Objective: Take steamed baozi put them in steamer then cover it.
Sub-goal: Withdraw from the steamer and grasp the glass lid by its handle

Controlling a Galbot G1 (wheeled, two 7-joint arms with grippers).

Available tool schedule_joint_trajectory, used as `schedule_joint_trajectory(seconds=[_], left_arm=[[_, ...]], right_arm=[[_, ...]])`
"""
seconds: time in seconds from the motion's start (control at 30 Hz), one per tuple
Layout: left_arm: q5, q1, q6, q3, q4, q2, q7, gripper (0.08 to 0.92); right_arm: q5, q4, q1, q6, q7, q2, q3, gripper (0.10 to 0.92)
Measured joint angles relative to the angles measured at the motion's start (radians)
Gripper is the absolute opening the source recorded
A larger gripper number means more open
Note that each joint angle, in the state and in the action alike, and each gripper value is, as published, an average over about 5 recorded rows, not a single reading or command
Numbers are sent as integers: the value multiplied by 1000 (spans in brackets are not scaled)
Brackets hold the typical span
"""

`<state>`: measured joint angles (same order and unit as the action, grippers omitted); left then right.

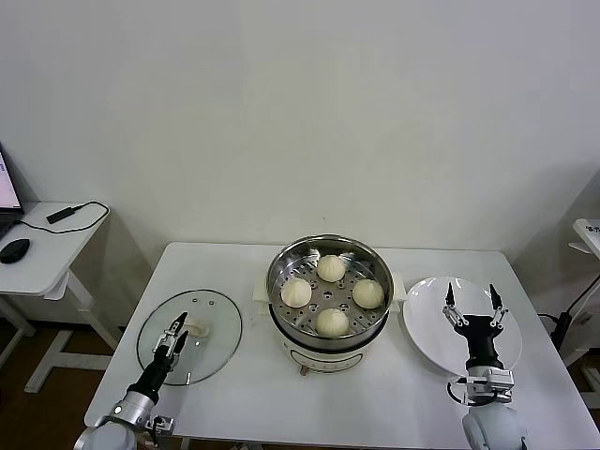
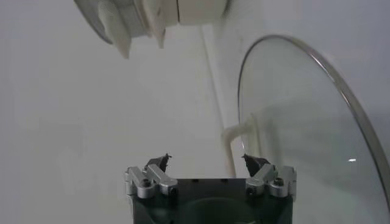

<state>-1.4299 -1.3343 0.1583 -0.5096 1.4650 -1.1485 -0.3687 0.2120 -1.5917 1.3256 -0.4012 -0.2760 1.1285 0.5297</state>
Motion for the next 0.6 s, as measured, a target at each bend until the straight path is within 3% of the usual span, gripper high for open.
schedule_joint_trajectory(seconds=[0.6], left_arm=[[75,81,-48,56,-32,-18,39,823]], right_arm=[[-27,1,13,-10,2,11,19,823]])
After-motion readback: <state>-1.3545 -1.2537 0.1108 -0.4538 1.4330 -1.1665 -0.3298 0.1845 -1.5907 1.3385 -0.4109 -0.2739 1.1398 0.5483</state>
